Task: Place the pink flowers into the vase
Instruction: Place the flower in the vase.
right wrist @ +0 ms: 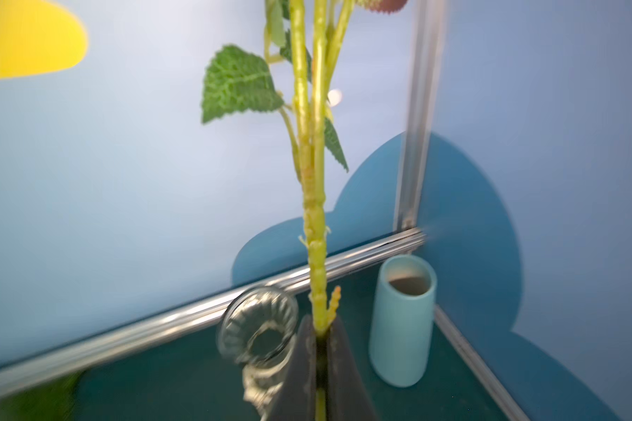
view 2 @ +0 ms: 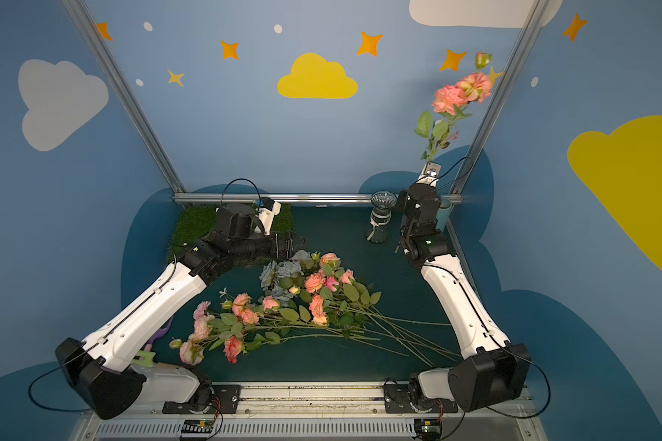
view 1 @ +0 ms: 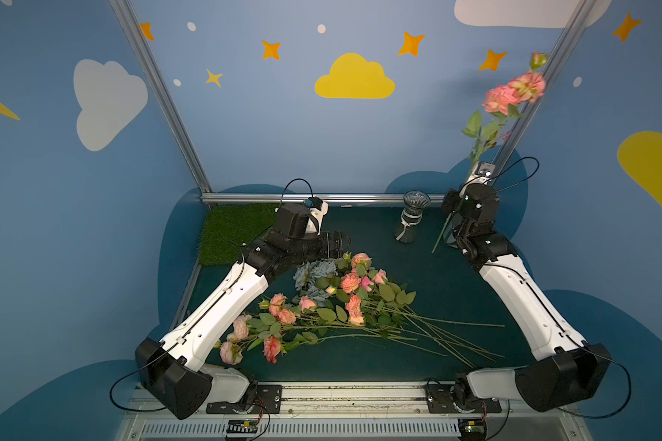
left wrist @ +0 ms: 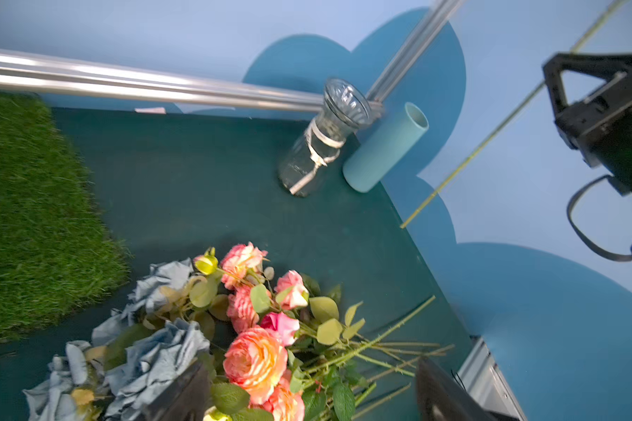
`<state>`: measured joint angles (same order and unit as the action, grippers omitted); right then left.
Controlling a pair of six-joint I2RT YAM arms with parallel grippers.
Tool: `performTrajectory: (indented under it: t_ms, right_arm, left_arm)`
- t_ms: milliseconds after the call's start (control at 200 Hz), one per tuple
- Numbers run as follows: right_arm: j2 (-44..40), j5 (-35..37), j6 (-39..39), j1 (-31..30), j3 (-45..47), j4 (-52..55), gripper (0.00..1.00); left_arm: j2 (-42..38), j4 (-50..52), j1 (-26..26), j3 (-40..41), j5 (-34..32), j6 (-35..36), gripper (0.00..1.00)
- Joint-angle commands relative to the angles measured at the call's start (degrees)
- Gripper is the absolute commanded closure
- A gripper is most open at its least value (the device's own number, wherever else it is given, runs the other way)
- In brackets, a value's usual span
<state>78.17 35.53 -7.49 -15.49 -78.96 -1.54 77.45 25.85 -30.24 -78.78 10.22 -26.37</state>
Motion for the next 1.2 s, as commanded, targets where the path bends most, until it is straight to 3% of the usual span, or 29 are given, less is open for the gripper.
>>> performTrajectory:
  t_ms: [0, 456, 651, 961, 1196]
  right_arm:
    - [2.54, 7.04, 6.26, 0.58, -3.57, -14.24, 1.0]
    - [16.14, 9.73, 22.55, 5.79, -15.3, -40.27, 1.0]
    - [19.23, 7.81, 30.45, 6.0, -13.27, -52.6, 1.0]
    - [25.41, 4.63, 45.61, 4.49, -9.65, -71.05, 1.0]
    - [27.21, 5.58, 44.69, 4.76, -6.67, -71.31, 1.0]
  left_arm:
    - [-0.62, -6.37, -0.3, 2.81, -0.67, -1.4, 0.12]
    - [2.98, -14.44, 3.73, 9.34, 5.03, -3.4, 0.12]
    - [5.22, -18.13, 5.87, 10.21, 10.17, -5.86, 0.12]
    - [5.78, -18.11, 6.16, 9.84, 10.79, -5.7, 0.12]
    - [6.04, -17.5, 6.16, 9.88, 10.17, -5.0, 0.12]
